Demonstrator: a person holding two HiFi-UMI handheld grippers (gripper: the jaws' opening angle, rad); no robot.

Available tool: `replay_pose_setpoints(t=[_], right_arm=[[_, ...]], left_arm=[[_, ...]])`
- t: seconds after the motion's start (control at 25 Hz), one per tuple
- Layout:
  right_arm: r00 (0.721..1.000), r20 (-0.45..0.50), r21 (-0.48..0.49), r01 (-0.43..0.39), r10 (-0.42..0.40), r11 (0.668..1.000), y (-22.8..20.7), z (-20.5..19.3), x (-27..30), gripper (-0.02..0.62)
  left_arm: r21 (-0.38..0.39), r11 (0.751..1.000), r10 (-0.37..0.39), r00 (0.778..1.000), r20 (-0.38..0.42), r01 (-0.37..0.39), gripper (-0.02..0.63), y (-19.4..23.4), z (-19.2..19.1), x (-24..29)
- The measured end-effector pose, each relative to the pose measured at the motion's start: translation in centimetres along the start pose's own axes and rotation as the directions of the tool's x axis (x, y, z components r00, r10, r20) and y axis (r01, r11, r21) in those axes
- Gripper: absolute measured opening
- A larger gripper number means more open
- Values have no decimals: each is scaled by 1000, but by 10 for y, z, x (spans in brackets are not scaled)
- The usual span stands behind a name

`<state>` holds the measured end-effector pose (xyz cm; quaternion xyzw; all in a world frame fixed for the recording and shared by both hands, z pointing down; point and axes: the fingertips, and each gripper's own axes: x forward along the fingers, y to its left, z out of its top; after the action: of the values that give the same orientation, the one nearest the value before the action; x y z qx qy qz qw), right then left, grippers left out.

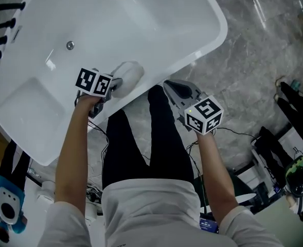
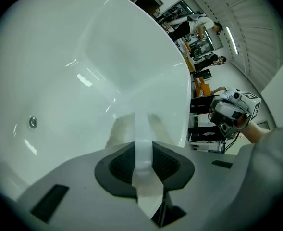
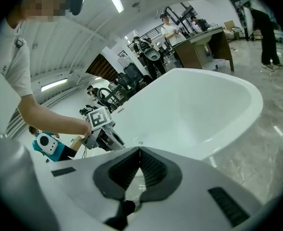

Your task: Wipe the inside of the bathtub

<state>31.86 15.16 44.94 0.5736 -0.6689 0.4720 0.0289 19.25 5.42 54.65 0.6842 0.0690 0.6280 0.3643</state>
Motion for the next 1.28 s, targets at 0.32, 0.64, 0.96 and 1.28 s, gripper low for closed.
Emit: replay_pose_setpoints(t=[0.32, 0.64, 0.96, 1.28], right_arm=[[1000, 14, 6, -5, 5, 1000, -42, 18, -15, 20], [999, 38, 15, 13, -13, 1000, -85, 21, -38, 20], [997, 71, 38, 31, -34, 999, -121, 23, -57, 20], [995, 94, 42, 34, -38, 999, -130, 22, -56, 20]], left_arm=[[5, 999, -41, 998, 45, 41, 91, -37, 62, 16], [45, 996, -75, 992, 105, 71, 91, -76, 126, 38], [74, 993, -101, 984, 145, 91, 91, -104, 175, 60], [108, 987, -139, 973, 184, 120, 91, -119, 206, 73]])
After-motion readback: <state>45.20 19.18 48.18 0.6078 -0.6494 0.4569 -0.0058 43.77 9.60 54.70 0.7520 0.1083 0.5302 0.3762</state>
